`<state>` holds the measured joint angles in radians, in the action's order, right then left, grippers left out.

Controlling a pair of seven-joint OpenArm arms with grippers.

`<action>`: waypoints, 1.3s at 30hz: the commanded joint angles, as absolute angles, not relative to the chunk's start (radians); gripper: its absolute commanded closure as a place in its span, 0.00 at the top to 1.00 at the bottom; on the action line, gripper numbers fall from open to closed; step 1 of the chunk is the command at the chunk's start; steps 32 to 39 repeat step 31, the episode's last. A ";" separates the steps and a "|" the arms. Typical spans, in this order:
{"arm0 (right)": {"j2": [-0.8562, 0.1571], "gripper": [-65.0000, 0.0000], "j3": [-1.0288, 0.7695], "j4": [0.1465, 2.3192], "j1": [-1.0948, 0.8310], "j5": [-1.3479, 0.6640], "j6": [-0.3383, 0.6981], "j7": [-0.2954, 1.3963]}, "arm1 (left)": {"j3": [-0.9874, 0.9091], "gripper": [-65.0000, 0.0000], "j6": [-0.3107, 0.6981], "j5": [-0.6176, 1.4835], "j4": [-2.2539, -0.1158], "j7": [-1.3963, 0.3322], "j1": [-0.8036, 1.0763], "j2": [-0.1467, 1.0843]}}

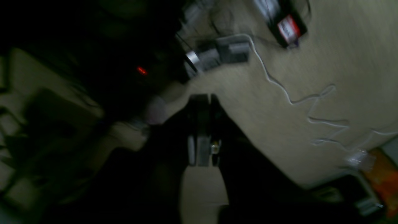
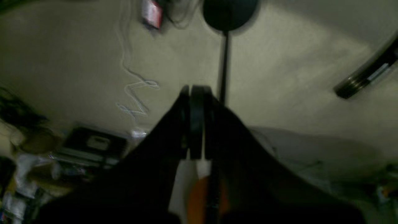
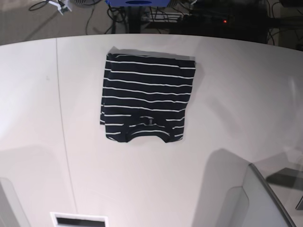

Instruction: Layout the t-shirt on the table in an organized manner, then fold the t-shirt properly

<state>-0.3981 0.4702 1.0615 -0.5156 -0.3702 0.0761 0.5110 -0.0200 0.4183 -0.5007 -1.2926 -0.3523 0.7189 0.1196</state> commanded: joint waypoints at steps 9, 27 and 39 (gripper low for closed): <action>-0.176 0.00 0.624 0.162 -0.200 -0.380 0.090 -0.142 | -0.028 0.00 0.289 -0.501 -0.137 0.220 0.202 0.122; -0.168 0.00 0.639 0.099 -0.153 -0.378 0.085 -0.447 | -0.030 0.00 0.288 -0.501 -0.002 0.433 0.079 0.056; -0.171 0.00 0.639 0.105 -0.154 -0.378 0.085 -0.446 | -0.030 0.00 0.288 -0.499 -0.002 0.426 0.111 0.058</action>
